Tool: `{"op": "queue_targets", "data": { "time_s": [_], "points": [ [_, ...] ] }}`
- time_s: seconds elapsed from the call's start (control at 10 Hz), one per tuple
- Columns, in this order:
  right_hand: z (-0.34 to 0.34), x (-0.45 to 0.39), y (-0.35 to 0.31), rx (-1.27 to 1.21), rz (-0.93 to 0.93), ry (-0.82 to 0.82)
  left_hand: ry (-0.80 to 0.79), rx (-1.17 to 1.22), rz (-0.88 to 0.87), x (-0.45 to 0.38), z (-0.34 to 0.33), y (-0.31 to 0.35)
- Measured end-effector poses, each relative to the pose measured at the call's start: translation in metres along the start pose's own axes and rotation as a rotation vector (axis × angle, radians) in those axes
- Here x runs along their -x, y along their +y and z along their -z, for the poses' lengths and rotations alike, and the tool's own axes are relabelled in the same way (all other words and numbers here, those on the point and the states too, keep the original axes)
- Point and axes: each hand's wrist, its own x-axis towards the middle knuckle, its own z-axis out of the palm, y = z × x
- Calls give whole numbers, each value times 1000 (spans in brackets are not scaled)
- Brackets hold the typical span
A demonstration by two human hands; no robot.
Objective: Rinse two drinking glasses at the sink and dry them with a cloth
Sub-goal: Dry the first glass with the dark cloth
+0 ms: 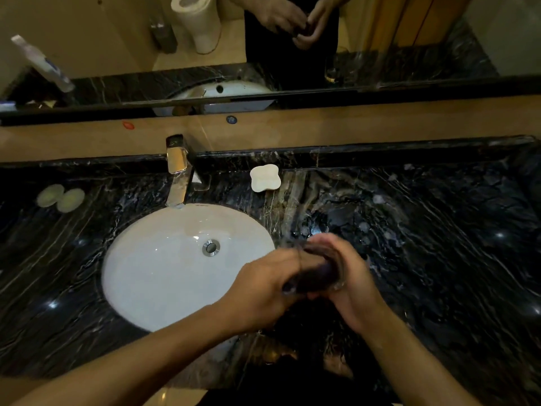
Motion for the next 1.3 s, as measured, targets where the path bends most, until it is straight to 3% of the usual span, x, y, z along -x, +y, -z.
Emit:
{"op": "queue_targets", "data": {
  "time_s": [0.1,0.2,0.3,0.4,0.5,0.6,0.7,0.8,0.9,1.0,1.1,1.2,1.3],
  "points": [
    [1,0,17,354,608,102,70,740,515,-13,6,26],
    [2,-6,17,515,838,201,39,785,530,-14,6,41],
    [-9,-10,5,265,536,312,106,-27,133,-4,-4,32],
    [-8,-11,-14,264,-244,132,-69,-533,-474,5,2,-3],
    [-3,-9,-15,316,-447,0,-200,-707,-634,5,11,-16],
    [3,-12,-8,161,-168,-70,-86,-393,-286,3,8,-10],
    [-1,-7,8,267,267,-13,64,586,491,-13,17,27],
    [1,-7,15,473,661,46,71,947,765,-26,25,45],
    [-1,-10,9,504,738,169,46,786,695,-26,21,51],
    [-7,-11,-4,364,376,213,89,244,439,-18,7,35],
    [4,-12,-19,316,-288,58,-108,-569,-314,-7,6,8],
    [10,-10,-16,396,-354,-41,-194,-645,-535,-4,10,-11],
    [15,-11,-4,331,-36,-88,-58,-83,-8,-8,6,10]
  ]
}}
